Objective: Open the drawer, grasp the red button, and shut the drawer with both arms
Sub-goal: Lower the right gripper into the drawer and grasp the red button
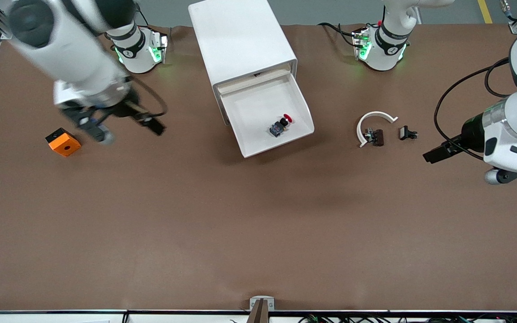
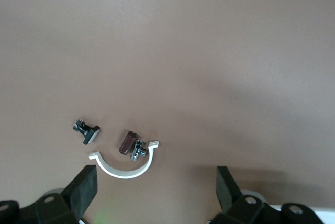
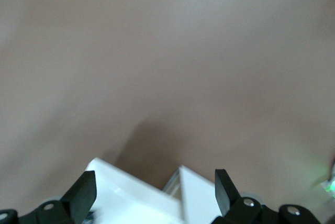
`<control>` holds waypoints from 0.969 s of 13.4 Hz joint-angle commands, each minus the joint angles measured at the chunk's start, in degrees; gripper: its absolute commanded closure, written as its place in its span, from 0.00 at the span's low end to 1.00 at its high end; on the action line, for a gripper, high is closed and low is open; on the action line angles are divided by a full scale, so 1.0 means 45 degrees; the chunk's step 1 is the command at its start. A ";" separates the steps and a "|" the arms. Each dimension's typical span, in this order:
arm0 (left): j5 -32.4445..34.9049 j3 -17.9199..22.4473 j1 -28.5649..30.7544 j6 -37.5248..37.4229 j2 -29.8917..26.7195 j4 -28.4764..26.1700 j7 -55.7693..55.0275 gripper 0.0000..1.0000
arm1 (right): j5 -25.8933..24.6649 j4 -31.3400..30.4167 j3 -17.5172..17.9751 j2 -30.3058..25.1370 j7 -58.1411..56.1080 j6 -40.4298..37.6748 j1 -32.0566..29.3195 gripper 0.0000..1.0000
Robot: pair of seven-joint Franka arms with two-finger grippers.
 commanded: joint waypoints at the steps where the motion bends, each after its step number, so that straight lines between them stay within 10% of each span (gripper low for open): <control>1: 0.0330 -0.0057 -0.0009 0.0887 -0.1510 -0.2146 0.1370 0.00 | 0.0060 0.0152 -0.0246 0.0977 0.2336 0.1016 0.1587 0.00; 13: 0.1561 -0.0819 0.0108 0.0790 -0.2097 -0.2754 0.1627 0.00 | -0.0115 0.3629 -0.0285 0.6195 0.7597 0.2385 0.4814 0.00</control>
